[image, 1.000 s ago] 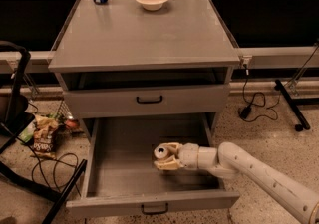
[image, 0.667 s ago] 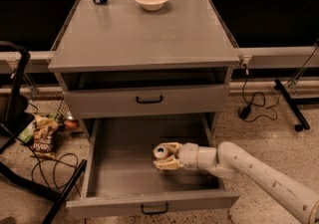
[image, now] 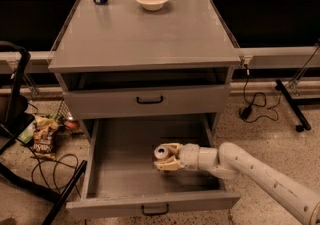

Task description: Place orange can into middle drawer

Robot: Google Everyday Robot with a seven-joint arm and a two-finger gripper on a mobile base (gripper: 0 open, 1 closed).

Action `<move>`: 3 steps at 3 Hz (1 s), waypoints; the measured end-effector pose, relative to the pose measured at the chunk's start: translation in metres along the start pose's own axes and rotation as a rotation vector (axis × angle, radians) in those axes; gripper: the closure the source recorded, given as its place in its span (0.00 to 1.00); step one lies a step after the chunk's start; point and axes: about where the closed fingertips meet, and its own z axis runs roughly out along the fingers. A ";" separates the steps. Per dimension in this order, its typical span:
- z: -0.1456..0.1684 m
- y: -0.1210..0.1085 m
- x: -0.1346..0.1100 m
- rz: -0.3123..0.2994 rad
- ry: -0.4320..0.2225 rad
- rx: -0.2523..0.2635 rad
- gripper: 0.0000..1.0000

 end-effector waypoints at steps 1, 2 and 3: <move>0.000 0.000 0.000 0.000 0.000 0.000 0.38; 0.000 0.000 0.000 0.000 0.000 0.000 0.16; 0.000 0.000 0.000 0.000 0.000 0.000 0.00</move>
Offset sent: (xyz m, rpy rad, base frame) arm 0.0000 0.0000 0.0000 0.0000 0.0000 0.0000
